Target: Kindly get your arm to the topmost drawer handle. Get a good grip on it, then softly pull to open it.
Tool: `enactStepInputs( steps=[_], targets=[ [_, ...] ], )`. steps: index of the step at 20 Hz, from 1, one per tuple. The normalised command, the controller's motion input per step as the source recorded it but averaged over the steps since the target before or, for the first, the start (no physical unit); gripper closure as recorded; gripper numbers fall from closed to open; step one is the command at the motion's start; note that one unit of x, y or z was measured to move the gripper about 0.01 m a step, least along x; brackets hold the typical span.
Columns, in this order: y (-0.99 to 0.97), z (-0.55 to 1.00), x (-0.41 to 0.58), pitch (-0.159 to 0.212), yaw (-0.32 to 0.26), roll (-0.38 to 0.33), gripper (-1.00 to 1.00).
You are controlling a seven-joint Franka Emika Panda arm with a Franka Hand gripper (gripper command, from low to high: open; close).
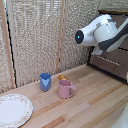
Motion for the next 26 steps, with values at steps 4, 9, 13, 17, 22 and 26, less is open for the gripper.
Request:
enactStepInputs(
  steps=[4, 9, 13, 17, 22, 26],
  targets=[
    [-0.82, 0.53, 0.000, -0.083, 0.055, -0.032, -1.00],
    [-0.71, 0.57, 0.000, -0.023, 0.153, 0.019, -1.00],
    [-0.44, 0.19, 0.077, 0.148, 0.166, 0.027, -1.00],
    [-0.19, -0.08, 0.036, 0.276, 0.167, -0.051, -1.00],
    [-0.25, -0.15, 0.000, 0.272, 0.193, -0.054, 1.00],
    [-0.44, -0.06, -0.014, 0.096, 0.128, -0.001, 1.00]
  ],
)
